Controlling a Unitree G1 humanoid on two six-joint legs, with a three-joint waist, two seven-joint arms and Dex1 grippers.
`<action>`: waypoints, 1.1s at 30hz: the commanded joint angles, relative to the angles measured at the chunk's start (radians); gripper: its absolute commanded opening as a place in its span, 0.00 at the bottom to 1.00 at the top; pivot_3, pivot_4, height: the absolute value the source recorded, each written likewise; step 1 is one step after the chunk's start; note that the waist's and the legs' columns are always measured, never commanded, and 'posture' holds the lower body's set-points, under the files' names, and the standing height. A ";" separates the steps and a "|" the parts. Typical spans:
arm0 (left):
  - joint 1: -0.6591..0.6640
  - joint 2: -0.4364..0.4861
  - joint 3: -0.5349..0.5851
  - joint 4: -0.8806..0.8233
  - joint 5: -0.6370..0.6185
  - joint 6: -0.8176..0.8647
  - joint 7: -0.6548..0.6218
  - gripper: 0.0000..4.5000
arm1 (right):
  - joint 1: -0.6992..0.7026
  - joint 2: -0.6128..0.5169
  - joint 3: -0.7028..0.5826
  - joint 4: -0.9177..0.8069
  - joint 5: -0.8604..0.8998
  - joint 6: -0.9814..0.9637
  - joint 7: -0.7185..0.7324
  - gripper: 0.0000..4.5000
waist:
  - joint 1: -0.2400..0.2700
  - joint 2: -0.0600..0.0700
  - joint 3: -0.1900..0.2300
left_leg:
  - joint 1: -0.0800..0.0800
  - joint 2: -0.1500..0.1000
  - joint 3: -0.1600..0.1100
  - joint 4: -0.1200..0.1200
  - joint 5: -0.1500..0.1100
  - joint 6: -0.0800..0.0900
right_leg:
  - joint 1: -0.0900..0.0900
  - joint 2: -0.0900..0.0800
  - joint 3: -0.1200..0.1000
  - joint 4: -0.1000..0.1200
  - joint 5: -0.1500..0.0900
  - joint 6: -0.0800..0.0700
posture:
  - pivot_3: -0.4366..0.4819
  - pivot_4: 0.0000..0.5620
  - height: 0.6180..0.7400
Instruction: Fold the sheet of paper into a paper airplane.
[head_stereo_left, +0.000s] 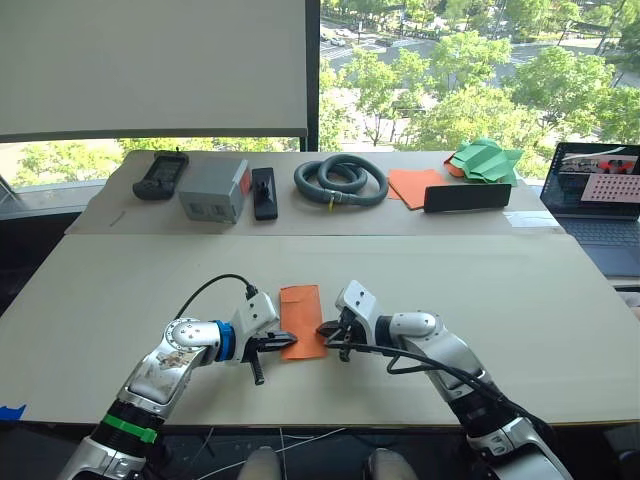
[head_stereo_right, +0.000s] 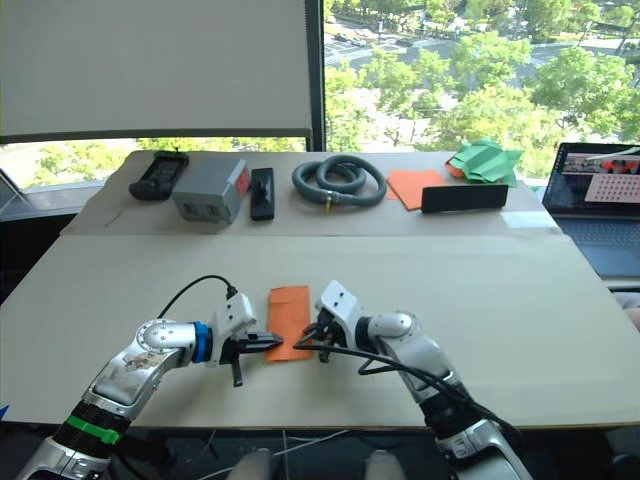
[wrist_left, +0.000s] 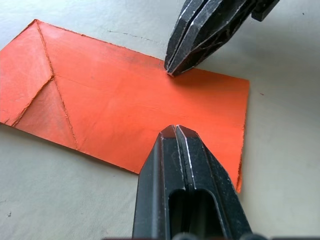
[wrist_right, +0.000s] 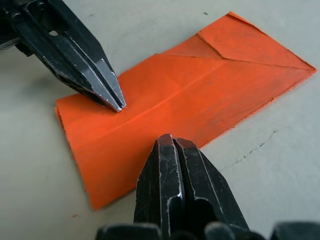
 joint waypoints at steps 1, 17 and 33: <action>0.010 0.004 -0.034 0.034 0.023 0.016 -0.010 0.00 | 0.058 -0.039 0.047 -0.037 0.009 0.089 0.014 0.00 | 0.001 0.000 0.000 | 0.000 0.000 0.000 0.000 0.000 0.000 | 0.000 0.000 0.000 0.000 0.000 0.000 | 0.48 0.27 0.70; -0.027 0.023 0.087 -0.019 -0.068 0.055 -0.012 0.00 | 0.077 -0.003 -0.139 -0.284 0.178 0.058 -0.044 0.00 | 0.005 -0.002 0.009 | -0.002 0.000 -0.001 0.000 -0.002 -0.003 | -0.003 0.000 -0.001 -0.001 0.000 0.000 | 0.48 0.27 0.70; -0.080 0.005 0.100 -0.016 -0.110 0.070 -0.014 0.00 | 0.142 -0.083 -0.216 -0.510 0.346 0.160 -0.115 0.00 | 0.010 -0.005 0.014 | -0.009 0.000 -0.001 -0.003 -0.002 -0.003 | -0.002 0.000 -0.003 -0.013 0.000 0.000 | 0.48 0.27 0.70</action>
